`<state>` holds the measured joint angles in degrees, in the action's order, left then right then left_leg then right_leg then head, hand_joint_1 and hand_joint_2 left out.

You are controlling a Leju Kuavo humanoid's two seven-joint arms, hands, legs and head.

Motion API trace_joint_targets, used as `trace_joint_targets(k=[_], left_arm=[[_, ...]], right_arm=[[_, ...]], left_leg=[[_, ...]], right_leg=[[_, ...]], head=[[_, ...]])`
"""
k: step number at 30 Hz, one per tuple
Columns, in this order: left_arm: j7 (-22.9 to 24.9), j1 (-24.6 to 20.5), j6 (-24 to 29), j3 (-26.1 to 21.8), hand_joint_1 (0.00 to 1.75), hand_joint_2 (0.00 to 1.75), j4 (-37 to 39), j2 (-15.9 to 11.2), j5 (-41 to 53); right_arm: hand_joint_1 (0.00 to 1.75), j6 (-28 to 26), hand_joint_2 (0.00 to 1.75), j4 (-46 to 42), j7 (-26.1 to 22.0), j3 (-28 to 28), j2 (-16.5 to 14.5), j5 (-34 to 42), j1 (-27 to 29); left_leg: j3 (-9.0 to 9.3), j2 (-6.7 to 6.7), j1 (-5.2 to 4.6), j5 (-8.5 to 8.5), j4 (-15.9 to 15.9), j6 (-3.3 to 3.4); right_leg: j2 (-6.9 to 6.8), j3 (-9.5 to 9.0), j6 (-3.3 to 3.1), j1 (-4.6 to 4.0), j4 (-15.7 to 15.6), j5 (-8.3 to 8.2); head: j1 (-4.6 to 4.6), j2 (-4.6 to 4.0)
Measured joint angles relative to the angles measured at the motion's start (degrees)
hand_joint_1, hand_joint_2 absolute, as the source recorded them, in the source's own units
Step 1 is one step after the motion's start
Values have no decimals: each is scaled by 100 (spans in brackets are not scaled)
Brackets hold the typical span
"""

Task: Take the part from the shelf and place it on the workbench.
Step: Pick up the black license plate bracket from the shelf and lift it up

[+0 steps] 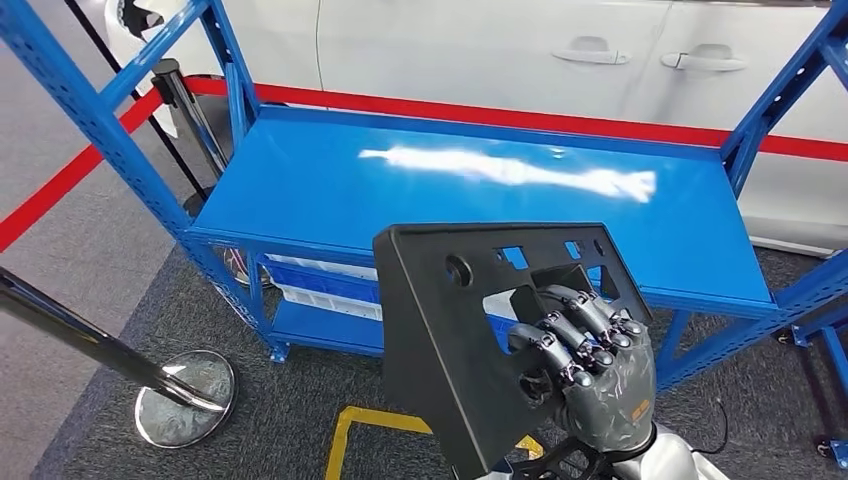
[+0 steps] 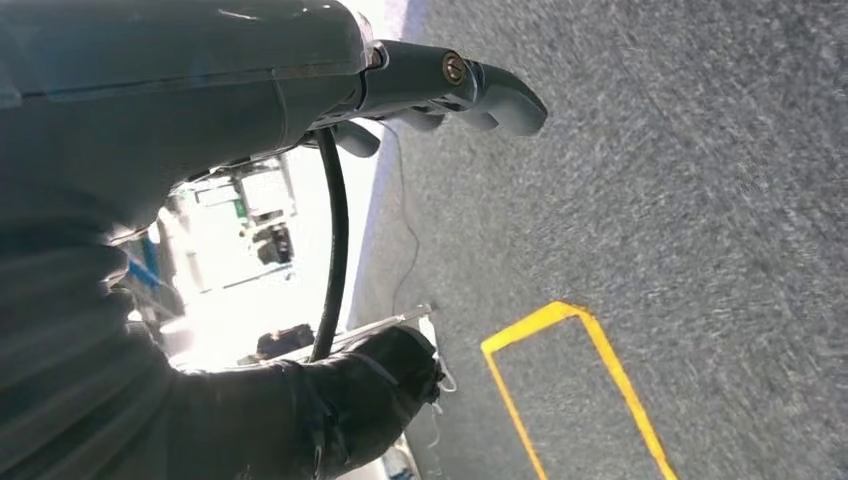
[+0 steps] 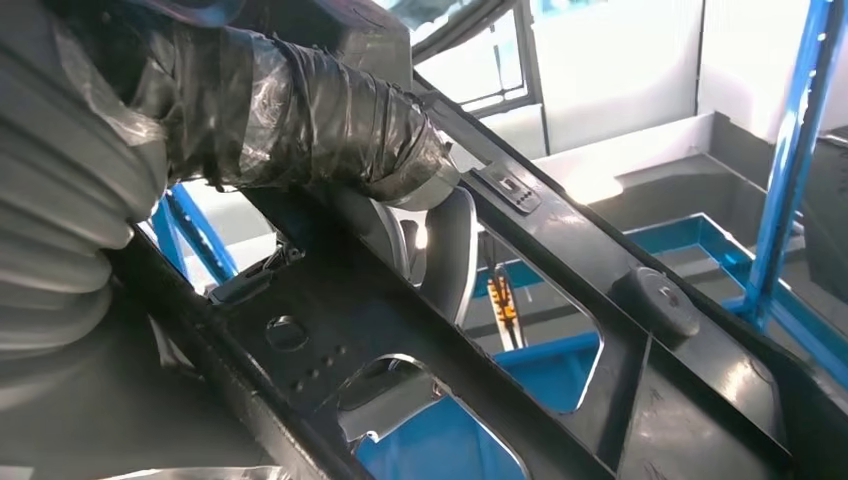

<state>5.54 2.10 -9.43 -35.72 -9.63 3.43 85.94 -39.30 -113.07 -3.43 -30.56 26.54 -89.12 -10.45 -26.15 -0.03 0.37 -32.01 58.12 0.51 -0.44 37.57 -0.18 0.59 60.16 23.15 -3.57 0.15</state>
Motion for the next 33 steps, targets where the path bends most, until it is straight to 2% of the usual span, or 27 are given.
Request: trace_joint_targets(k=[2, 3, 4, 5, 7, 8, 9, 10, 11, 12, 13, 14, 15, 16, 18, 19, 20, 22, 23, 24, 25, 26, 27, 28, 30, 31, 33], left_arm=[[-2, -1, -20, -8, 0, 175, 0, -1, 0], [-2, -3, -28, -17, 0, 175, 0, -1, 0], [-3, -6, -34, -28, 0, 175, 0, -1, 0], [-4, -11, -37, -37, 0, 175, 0, -1, 0], [-5, -15, -38, -46, 0, 175, -1, -2, 0], [-5, -12, -38, -49, 0, 175, -1, -2, 0], [-5, -10, -39, -52, 0, 175, -1, -2, 0], [-5, -9, -39, -59, 0, 175, -1, -2, 0], [-5, -10, -39, -68, 0, 175, -1, -2, 0], [-5, -12, -40, -78, 0, 175, -1, -2, 0], [-5, -14, -43, -86, 0, 175, -1, -1, 1], [-6, -14, -49, -92, 0, 175, -2, -1, 2], [-7, -13, -57, -96, 0, 175, -3, -1, 3], [-7, -10, -64, -103, 0, 175, -4, -2, 5], [-8, 0, -79, -121, 0, 175, -5, -10, 8], [-9, 3, -85, -128, 0, 175, -5, -14, 9], [-9, 6, -95, -131, 0, 175, -5, -18, 10], [-8, 9, -109, -132, 0, 175, -6, -20, 11], [-5, 11, -116, -132, 0, 175, -7, -21, 11], [0, 8, -121, -133, 0, 175, -7, -23, 13], [8, 5, -128, -133, 0, 175, -8, -25, 14], [18, -1, -134, -133, 0, 175, -9, -26, 16], [31, -5, -142, -133, 0, 175, -13, -28, 18], [40, -8, -148, -133, 0, 175, -17, -30, 19], [51, -14, -146, -133, 0, 175, -27, -33, 20], [52, -17, -140, -133, 0, 175, -29, -32, 20], [54, -16, -126, -133, 0, 175, -31, -27, 21]], right_arm=[[175, 29, 175, 5, 153, -34, 65, 224, -1], [175, 72, 175, 10, 228, -49, 92, 425, 4], [175, 127, 175, 16, 295, -61, 115, 646, 11], [175, 180, 175, 25, 347, -67, 131, 831, 19], [175, 245, 175, 49, 407, -77, 145, 1026, 46], [175, 257, 175, 61, 418, -83, 148, 1049, 59], [175, 266, 175, 73, 422, -91, 150, 1061, 70], [175, 288, 175, 80, 424, -96, 151, 1081, 74], [175, 345, 175, 86, 434, -95, 152, 1143, 74], [175, 424, 175, 89, 444, -85, 152, 1228, 75], [175, 541, 175, 91, 453, -61, 150, 1353, 77], [175, 682, 175, 97, 456, -11, 144, 1501, 83], [175, 810, 175, 110, 445, 61, 127, 1625, 97], [175, 935, 175, 131, 428, 149, 103, 1733, 113], [175, 1117, 175, 199, 377, 335, 29, 1840, 151], [175, 1182, 175, 236, 356, 415, -12, 1858, 169], [175, 1231, 175, 271, 341, 493, -55, 1869, 190], [175, 1287, 175, 326, 331, 638, -140, 1874, 242], [175, 1305, 175, 349, 330, 700, -177, 1874, 264], [175, 1329, 175, 370, 330, 754, -214, 1875, 282], [175, 1357, 175, 388, 330, 793, -246, 1878, 294], [175, 1397, 175, 404, 330, 830, -279, 1883, 302], [175, 1450, 175, 417, 329, 863, -314, 1890, 307], [175, 1498, 175, 426, 328, 888, -347, 1896, 308], [175, 1569, 175, 441, 322, 929, -410, 1865, 301], [175, 1579, 175, 445, 319, 942, -435, 1831, 293], [175, 1581, 175, 451, 316, 963, -475, 1764, 279]], left_leg=[[-30, -4, -6, 63, -85, 57], [-79, 6, 5, 128, -106, 98], [-148, 20, 19, 207, -122, 147], [-226, 35, 34, 282, -136, 185], [-394, 56, 25, 420, -126, 229], [-481, 62, 19, 482, -114, 231], [-582, 69, 14, 548, -92, 229], [-681, 72, 12, 601, -63, 223], [-782, 74, 11, 648, -23, 211], [-867, 74, 11, 686, 22, 197], [-934, 70, 2, 714, 68, 178], [-985, 67, -4, 745, 106, 151], [-1011, 65, -10, 782, 125, 122], [-1029, 63, -12, 828, 128, 88], [-1059, 57, -9, 869, 127, 15], [-1102, 50, -5, 768, 190, -15], [-1164, 43, -3, 563, 342, -41], [-1319, 38, 10, -31, 937, -74], [-1371, 38, 13, -225, 1286, -85], [-1377, 38, 14, -259, 1561, -91], [-1318, 38, 14, -144, 1684, -89], [-1187, 37, 14, 47, 1649, -79], [-945, 34, 14, 224, 1399, -57], [-666, 29, 8, 288, 1036, -29], [-153, 22, -15, 181, 246, 18], [-44, 17, -31, 101, 27, 30], [-37, 7, -24, 112, -128, 71]], right_leg=[[-3, 7, 71, -1, -43, -100], [10, 37, 101, 4, -26, -62], [24, 86, 126, 7, 63, 89], [36, 149, 145, 10, 236, 330], [43, 281, 177, 22, 865, 938], [42, 318, 191, 23, 1191, 1099], [42, 303, 201, 24, 1433, 1121], [41, 213, 204, 24, 1501, 1009], [41, 2, 199, 25, 1346, 832], [40, -279, 187, 25, 1037, 688], [40, -590, 167, 13, 619, 663], [41, -857, 140, 0, 227, 706], [40, -998, 110, -17, -16, 783], [41, -1058, 76, -36, -156, 838], [27, -984, -7, -19, -194, 764], [15, -927, -56, -4, -202, 708], [1, -859, -101, 13, -214, 649], [-17, -710, -152, 12, -209, 541], [-21, -628, -157, 7, -198, 481], [-23, -541, -153, 4, -181, 419], [-24, -454, -148, 1, -157, 362], [-24, -367, -140, -2, -130, 309], [-24, -292, -130, -4, -101, 262], [-23, -230, -115, -10, -74, 225], [-35, -156, -64, -20, -36, 148], [-47, -138, -34, -21, -36, 107], [-67, -111, 38, -17, -43, 48]], head=[[3, -1], [5, -1], [9, -1], [13, 0], [16, 1], [17, 1], [16, 1], [17, 1], [17, 1], [17, 1], [17, 1], [15, 1], [14, 0], [13, 0], [14, -1], [12, -1], [10, -1], [5, 0], [4, 0], [4, -1], [4, -1], [3, -1], [3, 0], [3, 0], [5, 0], [5, -1], [5, -1]])
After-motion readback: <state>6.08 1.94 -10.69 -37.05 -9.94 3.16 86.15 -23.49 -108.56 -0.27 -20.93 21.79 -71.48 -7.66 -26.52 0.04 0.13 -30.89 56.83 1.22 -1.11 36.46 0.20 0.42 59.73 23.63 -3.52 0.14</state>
